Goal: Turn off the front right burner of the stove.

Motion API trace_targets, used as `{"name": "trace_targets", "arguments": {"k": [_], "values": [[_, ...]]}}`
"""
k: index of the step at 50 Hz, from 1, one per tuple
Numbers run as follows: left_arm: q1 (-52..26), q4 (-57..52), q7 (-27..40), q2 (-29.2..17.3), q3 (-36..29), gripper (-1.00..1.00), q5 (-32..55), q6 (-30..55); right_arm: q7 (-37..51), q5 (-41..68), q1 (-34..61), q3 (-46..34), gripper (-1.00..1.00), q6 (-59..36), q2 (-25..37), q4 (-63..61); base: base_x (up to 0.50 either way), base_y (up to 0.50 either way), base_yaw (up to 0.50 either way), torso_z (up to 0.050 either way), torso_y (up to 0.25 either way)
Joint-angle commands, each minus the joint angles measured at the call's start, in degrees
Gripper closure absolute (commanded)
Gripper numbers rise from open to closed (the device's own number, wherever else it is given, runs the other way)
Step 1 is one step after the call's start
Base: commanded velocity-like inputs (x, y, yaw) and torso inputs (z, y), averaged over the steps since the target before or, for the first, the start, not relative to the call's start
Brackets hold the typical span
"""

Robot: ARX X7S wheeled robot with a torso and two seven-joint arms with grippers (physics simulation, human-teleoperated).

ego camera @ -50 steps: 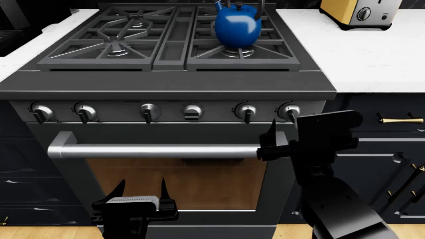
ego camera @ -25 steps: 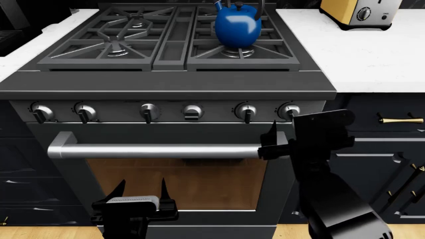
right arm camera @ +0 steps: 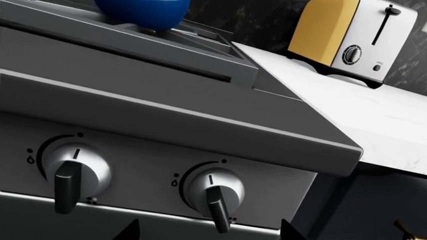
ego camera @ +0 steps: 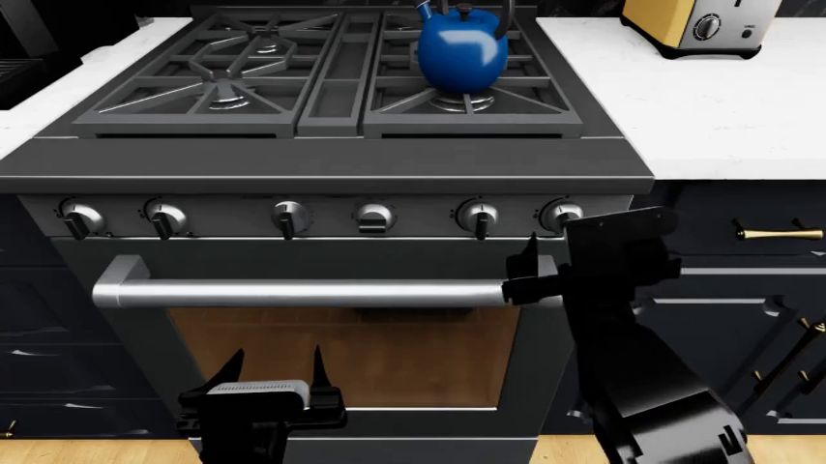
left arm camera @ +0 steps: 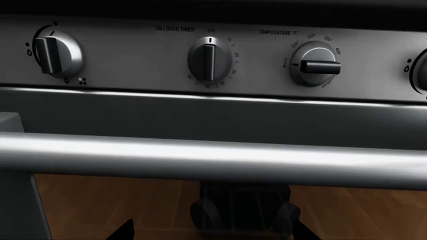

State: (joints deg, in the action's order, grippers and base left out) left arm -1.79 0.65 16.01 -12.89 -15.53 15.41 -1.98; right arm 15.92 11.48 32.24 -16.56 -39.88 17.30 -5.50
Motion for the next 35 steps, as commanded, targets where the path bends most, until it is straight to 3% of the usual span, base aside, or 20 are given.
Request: {"name": "trace_targets", "arguments": {"k": [1,35], "values": [[-0.1,0.0,0.2,-0.2,-0.3,-1.00,0.2,-0.1,-0.5,-0.1,1.5,-0.4,-1.00,1.7,-0.2,3.5,0.00,0.00,0.00,0.000,0.000],[-0.2,0.0,0.9,-0.8,-1.0,-1.00,0.7,0.0,-1.3,-1.1,5.1,-1.9,-1.00,6.7,-1.2,13.9,0.00,0.00,0.00,0.000,0.000]]}}
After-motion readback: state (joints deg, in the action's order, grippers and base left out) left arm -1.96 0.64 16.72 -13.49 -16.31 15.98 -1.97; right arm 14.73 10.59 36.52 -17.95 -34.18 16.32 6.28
